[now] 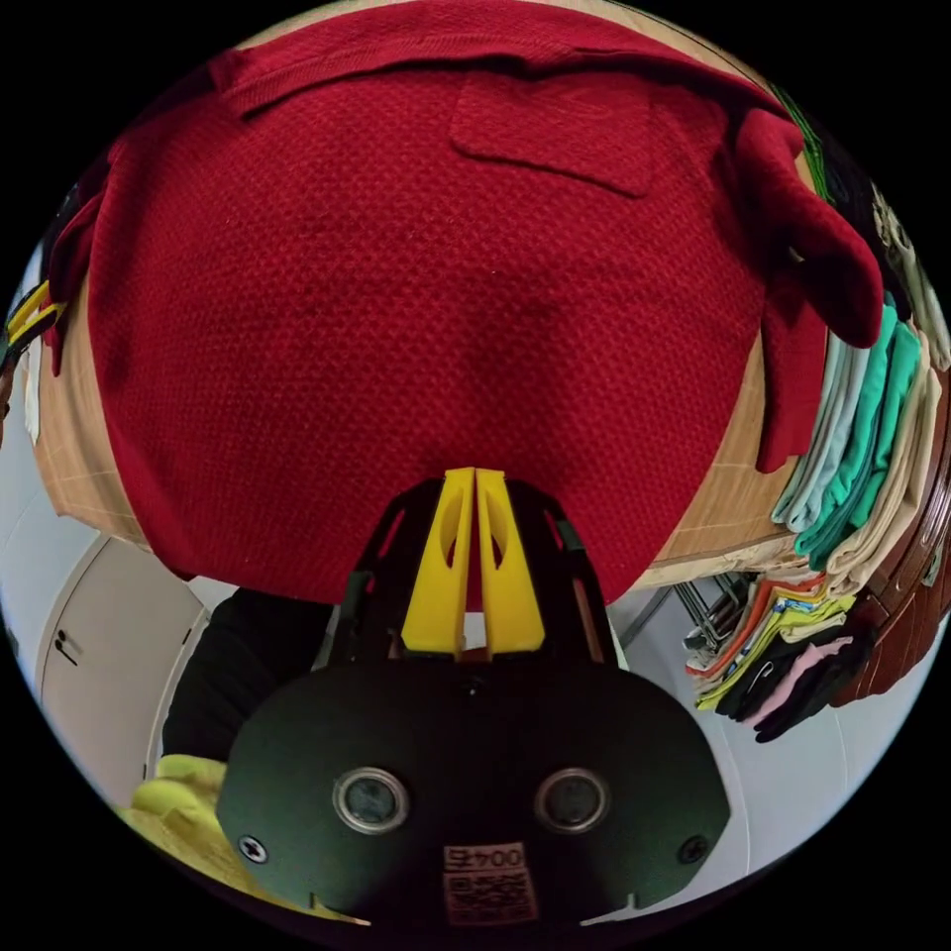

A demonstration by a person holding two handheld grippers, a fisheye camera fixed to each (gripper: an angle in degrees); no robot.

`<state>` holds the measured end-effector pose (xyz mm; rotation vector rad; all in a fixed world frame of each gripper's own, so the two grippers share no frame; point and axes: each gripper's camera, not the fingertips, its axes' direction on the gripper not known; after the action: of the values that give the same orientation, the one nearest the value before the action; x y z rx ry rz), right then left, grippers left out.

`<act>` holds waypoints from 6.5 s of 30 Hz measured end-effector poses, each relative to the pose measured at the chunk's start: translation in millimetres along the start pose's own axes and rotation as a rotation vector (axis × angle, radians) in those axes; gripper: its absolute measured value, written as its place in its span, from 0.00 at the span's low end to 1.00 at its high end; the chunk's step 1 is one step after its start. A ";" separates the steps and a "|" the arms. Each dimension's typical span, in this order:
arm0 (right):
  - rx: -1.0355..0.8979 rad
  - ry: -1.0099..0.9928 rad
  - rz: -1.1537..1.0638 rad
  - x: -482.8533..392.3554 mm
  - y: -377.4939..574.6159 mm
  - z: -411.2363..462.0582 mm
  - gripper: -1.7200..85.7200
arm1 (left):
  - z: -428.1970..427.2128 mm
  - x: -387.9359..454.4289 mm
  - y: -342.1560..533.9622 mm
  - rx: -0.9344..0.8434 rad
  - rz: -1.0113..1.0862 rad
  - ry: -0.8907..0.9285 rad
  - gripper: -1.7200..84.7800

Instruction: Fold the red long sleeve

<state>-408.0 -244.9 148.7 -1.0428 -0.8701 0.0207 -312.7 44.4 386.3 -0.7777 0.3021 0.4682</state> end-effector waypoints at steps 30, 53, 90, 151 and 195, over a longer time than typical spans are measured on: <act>0.088 -0.064 -0.053 98.1 -1.6 9.1 0.02 | -28.2 -206.6 167.7 0.120 -0.164 0.005 0.05; 0.802 -0.866 0.079 282.9 57.3 -83.3 0.24 | 167.3 -92.0 -30.8 0.506 -0.454 1.615 0.21; 0.569 -0.374 -0.279 220.5 36.3 -170.3 0.16 | -11.0 -152.3 -79.4 0.575 -0.404 1.246 0.24; 0.455 -0.413 0.193 321.1 310.5 -99.8 0.16 | -296.3 106.3 -99.8 -0.098 -0.265 0.452 0.10; 0.837 -1.409 1.177 504.6 539.3 -63.3 0.05 | -213.0 94.4 -63.5 -0.078 -0.360 0.610 0.10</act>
<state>174.6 199.8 37.8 -0.4593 -1.1257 2.1210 -218.6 -122.9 239.7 -1.0186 0.6977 -0.1098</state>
